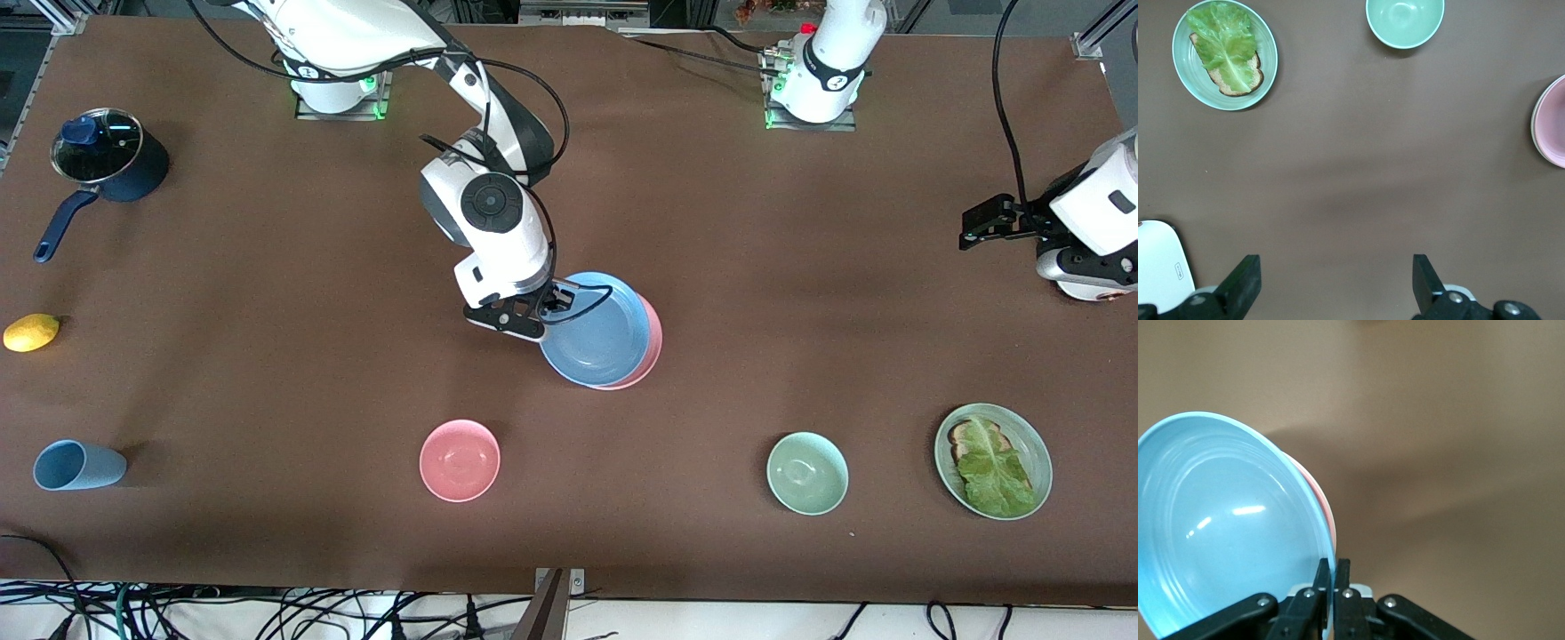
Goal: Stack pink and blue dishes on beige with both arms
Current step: 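Carry the blue bowl with the right gripper onto the pink bowl, then lower the blue bowl into the pink bowl and open the right gripper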
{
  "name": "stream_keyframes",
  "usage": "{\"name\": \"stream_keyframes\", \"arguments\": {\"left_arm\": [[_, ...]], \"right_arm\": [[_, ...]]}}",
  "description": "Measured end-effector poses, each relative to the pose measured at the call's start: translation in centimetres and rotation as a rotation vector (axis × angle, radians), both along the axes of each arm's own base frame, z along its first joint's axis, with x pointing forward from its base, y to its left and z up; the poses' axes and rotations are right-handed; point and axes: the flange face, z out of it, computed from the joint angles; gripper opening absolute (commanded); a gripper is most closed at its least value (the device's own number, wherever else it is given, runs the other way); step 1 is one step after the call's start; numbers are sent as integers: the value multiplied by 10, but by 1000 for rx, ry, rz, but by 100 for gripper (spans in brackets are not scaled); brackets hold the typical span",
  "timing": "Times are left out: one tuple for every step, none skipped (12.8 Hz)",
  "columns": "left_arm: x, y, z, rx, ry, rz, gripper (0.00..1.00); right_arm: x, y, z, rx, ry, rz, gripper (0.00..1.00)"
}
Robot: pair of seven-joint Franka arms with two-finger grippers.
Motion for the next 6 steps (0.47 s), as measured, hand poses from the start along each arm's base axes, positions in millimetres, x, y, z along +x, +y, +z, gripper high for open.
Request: {"name": "stream_keyframes", "arguments": {"left_arm": [[0,0,0,0,0,0,100],[0,0,0,0,0,1,100],[0,0,0,0,0,1,100],[0,0,0,0,0,1,100],[0,0,0,0,0,1,100],[0,0,0,0,0,1,100]], "right_arm": [[-1,0,-2,-2,5,-17,0],[-3,3,-6,-5,11,-29,0],[-8,8,-10,-9,18,-37,0],[-13,15,-15,-7,19,-45,0],[-16,20,-21,0,16,-57,0],[-18,23,-26,4,14,-66,0]]}}
